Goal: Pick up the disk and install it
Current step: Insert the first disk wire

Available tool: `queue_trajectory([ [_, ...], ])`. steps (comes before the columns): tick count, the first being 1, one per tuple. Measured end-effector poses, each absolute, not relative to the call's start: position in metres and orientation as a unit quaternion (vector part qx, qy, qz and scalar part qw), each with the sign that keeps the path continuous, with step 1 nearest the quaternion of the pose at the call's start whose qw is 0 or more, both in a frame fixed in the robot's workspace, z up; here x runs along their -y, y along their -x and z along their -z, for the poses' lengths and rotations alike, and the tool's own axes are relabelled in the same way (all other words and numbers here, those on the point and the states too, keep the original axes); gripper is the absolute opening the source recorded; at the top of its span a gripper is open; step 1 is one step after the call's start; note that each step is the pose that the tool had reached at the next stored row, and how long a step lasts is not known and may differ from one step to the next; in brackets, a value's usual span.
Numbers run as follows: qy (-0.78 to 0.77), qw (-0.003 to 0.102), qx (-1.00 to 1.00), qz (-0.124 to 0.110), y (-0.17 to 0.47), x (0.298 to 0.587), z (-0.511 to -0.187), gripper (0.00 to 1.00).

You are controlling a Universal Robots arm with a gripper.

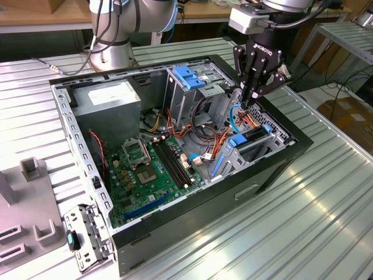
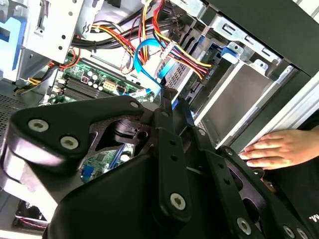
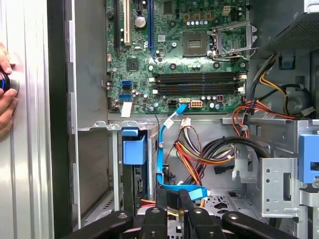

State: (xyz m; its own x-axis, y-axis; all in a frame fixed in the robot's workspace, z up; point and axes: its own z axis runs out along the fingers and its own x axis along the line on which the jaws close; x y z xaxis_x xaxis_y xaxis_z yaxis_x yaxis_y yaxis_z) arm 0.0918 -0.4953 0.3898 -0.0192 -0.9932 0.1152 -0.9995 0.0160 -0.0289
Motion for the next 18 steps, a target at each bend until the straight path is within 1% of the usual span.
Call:
queue_trajectory([
  [3, -0.700, 0.031, 0.712, -0.051, -0.092, 0.492, -0.390, 0.24],
  [4, -0.699, 0.033, 0.712, -0.053, -0.092, 0.492, -0.390, 0.24],
  [11, -0.698, 0.053, 0.710, -0.073, -0.092, 0.484, -0.385, 0.24],
  [14, -0.698, 0.057, 0.710, -0.078, -0.092, 0.481, -0.383, 0.24],
  [18, -0.698, 0.060, 0.709, -0.080, -0.092, 0.480, -0.380, 0.24],
])
